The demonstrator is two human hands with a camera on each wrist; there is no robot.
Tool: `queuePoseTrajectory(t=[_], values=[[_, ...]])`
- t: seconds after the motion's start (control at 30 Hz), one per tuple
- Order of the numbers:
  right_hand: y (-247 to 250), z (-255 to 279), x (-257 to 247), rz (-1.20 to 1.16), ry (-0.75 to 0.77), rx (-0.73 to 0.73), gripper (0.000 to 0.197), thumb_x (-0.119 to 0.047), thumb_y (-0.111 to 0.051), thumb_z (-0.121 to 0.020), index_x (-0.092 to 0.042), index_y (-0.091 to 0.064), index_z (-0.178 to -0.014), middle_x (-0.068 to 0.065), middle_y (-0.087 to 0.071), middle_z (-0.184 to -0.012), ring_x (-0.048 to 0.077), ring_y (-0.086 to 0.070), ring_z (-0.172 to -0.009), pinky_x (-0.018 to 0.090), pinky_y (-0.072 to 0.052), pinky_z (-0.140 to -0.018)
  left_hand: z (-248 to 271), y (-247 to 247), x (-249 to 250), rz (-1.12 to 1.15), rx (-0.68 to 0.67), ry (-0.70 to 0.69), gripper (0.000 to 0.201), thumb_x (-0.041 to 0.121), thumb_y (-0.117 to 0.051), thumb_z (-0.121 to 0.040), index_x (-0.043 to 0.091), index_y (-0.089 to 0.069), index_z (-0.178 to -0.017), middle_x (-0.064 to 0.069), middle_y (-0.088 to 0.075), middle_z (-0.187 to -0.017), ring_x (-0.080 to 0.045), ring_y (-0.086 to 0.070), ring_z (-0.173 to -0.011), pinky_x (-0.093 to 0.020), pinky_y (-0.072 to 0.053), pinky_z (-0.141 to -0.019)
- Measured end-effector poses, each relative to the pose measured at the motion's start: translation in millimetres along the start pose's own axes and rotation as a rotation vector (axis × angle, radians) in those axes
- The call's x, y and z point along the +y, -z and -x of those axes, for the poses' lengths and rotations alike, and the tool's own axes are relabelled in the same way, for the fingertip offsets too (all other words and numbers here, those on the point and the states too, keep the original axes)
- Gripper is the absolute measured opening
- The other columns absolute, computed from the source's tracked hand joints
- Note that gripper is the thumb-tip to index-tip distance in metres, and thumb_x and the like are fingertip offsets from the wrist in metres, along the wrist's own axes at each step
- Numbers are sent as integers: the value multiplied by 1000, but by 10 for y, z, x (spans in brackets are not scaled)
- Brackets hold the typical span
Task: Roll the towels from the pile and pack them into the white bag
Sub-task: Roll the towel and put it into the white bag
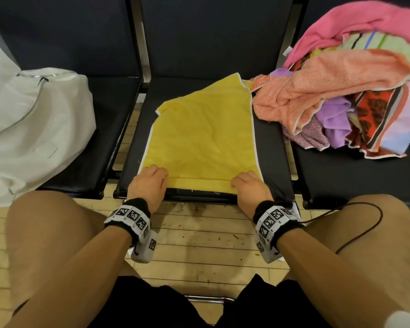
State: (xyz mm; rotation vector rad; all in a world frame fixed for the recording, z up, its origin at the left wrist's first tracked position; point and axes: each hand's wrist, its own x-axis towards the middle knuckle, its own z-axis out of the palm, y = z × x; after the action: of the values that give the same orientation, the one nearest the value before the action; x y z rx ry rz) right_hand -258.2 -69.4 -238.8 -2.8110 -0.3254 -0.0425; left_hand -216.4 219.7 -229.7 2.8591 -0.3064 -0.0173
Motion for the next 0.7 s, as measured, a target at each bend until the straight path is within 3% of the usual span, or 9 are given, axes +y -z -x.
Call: queuePoseTrajectory(t=[0.07,0.13,0.3,0.43,0.53,0.63,0.7], values=[[24,33,-8,-18,-78,-50,26,-5,-59,-79,-11,-69,-103,4,-65,-104,26,-54,-100,35,-50,-81,-7,-7,-9,-48,-13,-8,19,23,-46,-100,17,-63,-104,-1,-60,-99,-23,-52,-93,-38,-43,-78],[34,61,-4,-4,-104,-50,27,-16,-56,-82,-14,-66,-107,1,-63,-107,23,-52,-102,34,-47,-85,-10,-21,-32,-53,-26,-8,20,26,-46,-100,18,-64,-104,1,-61,-98,-23,-51,-94,-37,-40,-79],[41,43,28,43,-135,-111,32,-10,-54,-84,-15,-63,-115,3,-62,-112,26,-50,-108,38,-42,-94,55,-45,-73,-10,-68,-57,40,44,-55,-86,20,-67,-116,3,-63,-115,-25,-51,-111,-44,-41,-92],[46,14,79,32,-142,-100,35,-6,-49,-88,-13,-62,-119,8,-63,-110,31,-52,-105,40,-37,-92,31,-34,-94,-15,-36,-74,25,23,-56,-93,19,-67,-116,0,-66,-114,-23,-51,-115,-42,-35,-98],[76,-3,119,11,-132,-134,37,-7,-44,-91,-14,-56,-126,8,-62,-111,32,-54,-100,39,-38,-89,18,-18,-85,-16,-51,-60,29,24,-46,-98,18,-63,-122,-1,-68,-111,-23,-58,-108,-41,-34,-103],[83,5,124,-55,-175,-158,39,-8,-42,-93,-17,-52,-130,7,-58,-119,34,-55,-93,41,-47,-80,16,-7,-57,-41,-49,-41,31,26,-41,-98,21,-59,-124,2,-69,-103,-21,-60,-96,-39,-33,-99],[73,14,118,-83,-185,-91,37,-9,-46,-92,-16,-55,-127,6,-57,-120,34,-57,-91,42,-49,-77,10,3,-55,-45,-42,-15,33,28,-43,-98,21,-57,-127,1,-66,-110,-22,-60,-93,-39,-33,-97]])
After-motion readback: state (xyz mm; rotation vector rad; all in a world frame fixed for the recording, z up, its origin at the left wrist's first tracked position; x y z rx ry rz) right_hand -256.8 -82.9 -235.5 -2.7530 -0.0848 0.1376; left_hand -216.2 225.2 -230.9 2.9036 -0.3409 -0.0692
